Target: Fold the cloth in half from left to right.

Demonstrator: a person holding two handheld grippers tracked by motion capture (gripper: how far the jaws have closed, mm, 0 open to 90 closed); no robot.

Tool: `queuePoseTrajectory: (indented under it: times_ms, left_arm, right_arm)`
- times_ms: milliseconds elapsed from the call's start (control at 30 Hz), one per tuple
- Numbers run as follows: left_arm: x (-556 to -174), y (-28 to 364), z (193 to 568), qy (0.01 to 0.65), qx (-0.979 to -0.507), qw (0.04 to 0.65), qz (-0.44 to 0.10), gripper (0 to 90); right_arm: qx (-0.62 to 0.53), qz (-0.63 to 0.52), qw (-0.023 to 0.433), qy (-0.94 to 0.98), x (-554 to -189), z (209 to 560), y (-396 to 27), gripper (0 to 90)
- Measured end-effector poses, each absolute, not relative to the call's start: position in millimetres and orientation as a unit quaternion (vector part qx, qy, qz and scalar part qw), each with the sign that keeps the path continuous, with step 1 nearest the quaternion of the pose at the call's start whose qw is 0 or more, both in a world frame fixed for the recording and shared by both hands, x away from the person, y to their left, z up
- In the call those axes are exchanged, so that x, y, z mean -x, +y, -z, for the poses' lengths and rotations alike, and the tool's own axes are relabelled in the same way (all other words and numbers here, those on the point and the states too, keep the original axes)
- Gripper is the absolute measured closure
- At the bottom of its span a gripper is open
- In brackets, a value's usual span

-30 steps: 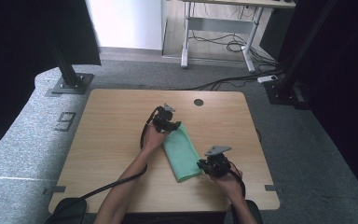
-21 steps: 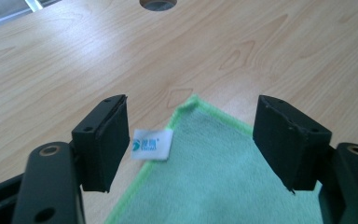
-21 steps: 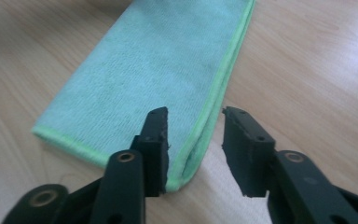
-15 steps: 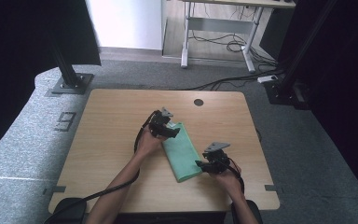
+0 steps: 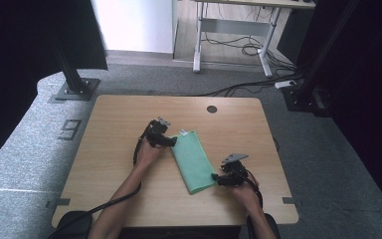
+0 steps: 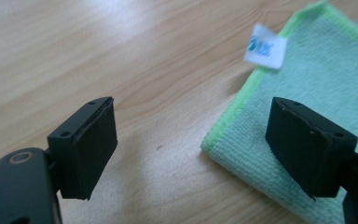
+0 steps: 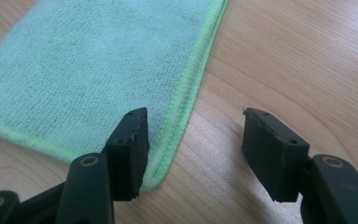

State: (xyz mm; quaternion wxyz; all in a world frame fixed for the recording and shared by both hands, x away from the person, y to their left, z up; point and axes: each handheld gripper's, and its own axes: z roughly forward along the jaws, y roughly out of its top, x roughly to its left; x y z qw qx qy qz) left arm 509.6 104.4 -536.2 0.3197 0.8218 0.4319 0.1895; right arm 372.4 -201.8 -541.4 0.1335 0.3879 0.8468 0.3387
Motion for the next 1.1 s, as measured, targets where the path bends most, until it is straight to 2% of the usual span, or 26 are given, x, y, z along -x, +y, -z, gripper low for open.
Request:
queuePoseTrajectory:
  times_ms: [533, 1100]
  left_arm:
    - [-455.0, 101.8, 539.3, 0.392, -0.84, 0.336, -0.168, 16.5]
    - [-382.5, 69.7, 542.9, 0.337, -0.865, 0.339, -0.151, 15.5]
  right_arm:
    - [-0.389, -0.345, 0.136, 0.843, -371.6, 543.0, -202.4, 37.9]
    - [-0.389, -0.349, 0.138, 0.841, -371.3, 543.9, -203.0, 36.6]
